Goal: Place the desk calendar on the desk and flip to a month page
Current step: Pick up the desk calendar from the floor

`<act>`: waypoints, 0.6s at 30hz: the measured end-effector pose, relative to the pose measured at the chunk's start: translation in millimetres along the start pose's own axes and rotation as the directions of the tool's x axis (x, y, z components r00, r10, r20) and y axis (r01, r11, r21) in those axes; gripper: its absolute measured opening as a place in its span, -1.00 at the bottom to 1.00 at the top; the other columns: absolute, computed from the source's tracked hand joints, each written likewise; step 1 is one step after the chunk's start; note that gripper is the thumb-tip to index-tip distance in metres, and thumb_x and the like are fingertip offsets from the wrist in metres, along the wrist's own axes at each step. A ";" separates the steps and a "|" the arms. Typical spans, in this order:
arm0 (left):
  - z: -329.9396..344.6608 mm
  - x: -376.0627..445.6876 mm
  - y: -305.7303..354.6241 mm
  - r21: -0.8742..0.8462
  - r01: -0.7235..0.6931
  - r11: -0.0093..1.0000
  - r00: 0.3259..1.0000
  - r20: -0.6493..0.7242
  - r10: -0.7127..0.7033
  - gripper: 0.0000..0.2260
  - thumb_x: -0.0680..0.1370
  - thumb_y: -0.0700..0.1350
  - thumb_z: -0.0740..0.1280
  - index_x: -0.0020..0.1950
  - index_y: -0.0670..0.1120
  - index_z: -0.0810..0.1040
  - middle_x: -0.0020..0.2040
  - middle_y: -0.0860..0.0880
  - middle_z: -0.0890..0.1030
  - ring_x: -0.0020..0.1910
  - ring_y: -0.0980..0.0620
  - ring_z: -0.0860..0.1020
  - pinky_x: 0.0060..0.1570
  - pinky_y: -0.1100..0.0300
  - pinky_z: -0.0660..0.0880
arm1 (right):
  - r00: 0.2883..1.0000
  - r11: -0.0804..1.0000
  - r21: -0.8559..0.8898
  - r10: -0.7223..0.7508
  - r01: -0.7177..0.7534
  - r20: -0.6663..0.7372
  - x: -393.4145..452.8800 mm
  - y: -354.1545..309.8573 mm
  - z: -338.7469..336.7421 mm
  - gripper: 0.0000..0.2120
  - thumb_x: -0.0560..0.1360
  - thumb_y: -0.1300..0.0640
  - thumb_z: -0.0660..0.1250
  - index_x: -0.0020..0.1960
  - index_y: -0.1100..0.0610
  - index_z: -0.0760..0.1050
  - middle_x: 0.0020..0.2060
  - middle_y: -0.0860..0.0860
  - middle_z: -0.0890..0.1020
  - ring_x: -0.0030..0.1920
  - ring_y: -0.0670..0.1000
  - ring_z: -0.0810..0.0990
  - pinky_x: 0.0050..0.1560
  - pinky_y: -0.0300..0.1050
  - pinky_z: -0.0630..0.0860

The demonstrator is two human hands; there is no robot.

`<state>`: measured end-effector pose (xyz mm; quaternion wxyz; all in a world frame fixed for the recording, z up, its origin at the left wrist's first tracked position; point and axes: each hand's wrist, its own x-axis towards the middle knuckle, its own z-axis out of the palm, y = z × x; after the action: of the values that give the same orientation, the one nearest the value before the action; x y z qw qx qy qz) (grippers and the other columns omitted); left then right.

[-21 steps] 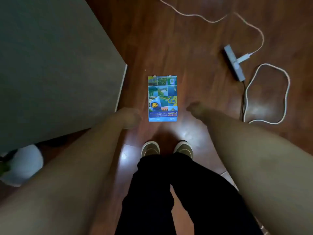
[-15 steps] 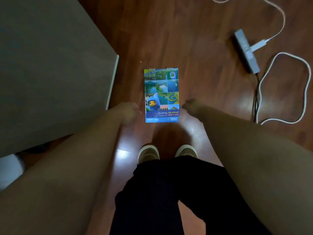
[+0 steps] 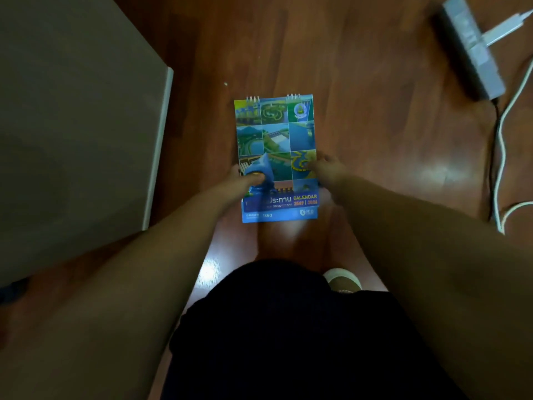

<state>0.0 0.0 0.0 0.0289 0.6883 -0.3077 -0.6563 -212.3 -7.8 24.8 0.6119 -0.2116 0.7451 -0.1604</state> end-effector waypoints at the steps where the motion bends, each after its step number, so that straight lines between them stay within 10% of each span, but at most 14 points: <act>1: 4.4 -0.8 -0.4 -0.060 0.004 0.998 1.000 -0.024 -0.005 -0.42 0.51 -0.02 0.38 0.47 -0.14 0.27 0.44 -0.14 0.39 0.20 -0.03 0.50 0.07 0.20 0.45 | 1.000 0.999 0.043 0.022 -0.021 -0.012 2.3 5.7 2.0 -0.77 0.51 0.26 0.28 0.16 0.21 0.49 -0.15 0.09 0.55 -0.27 0.01 0.52 -0.56 -0.33 0.43; 5: 3.1 -13.0 3.5 -0.211 0.088 0.974 0.996 0.010 -0.087 -0.66 0.57 -0.06 0.31 0.30 -0.18 0.48 0.24 -0.18 0.56 0.11 -0.08 0.52 0.09 0.15 0.41 | 0.977 0.965 0.156 0.209 -0.212 0.037 0.4 11.8 6.0 -0.93 0.47 0.15 0.31 -0.18 0.10 0.46 -0.20 0.10 0.52 -0.27 0.07 0.56 -0.52 -0.25 0.51; 8: -2.0 -27.5 6.9 -0.158 0.037 0.987 0.996 -0.078 -0.050 -0.72 0.55 -0.19 0.35 0.25 -0.15 0.45 -0.11 -0.07 0.56 -0.22 0.02 0.51 -0.29 0.25 0.47 | 0.961 0.955 0.107 0.270 -0.276 0.068 -13.6 12.4 -1.4 -0.88 0.47 0.21 0.33 -0.23 0.13 0.43 -0.29 0.12 0.53 -0.43 0.07 0.53 -0.53 -0.22 0.49; 18: -1.8 -182.3 65.9 0.001 -0.080 0.997 0.977 -0.198 0.078 -0.54 0.50 -0.20 0.43 0.34 -0.26 0.39 0.13 -0.14 0.54 0.09 -0.10 0.52 0.08 0.06 0.47 | 0.996 0.983 0.166 0.082 -0.076 -0.030 -152.6 -58.5 -55.9 -0.92 0.49 0.21 0.36 -0.18 0.16 0.52 -0.31 0.08 0.55 -0.38 0.04 0.52 -0.59 -0.26 0.48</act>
<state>-14.5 30.2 191.0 0.0879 0.7373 -0.3282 -0.5840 -235.4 18.9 193.9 0.6193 -0.1278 0.7481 -0.2009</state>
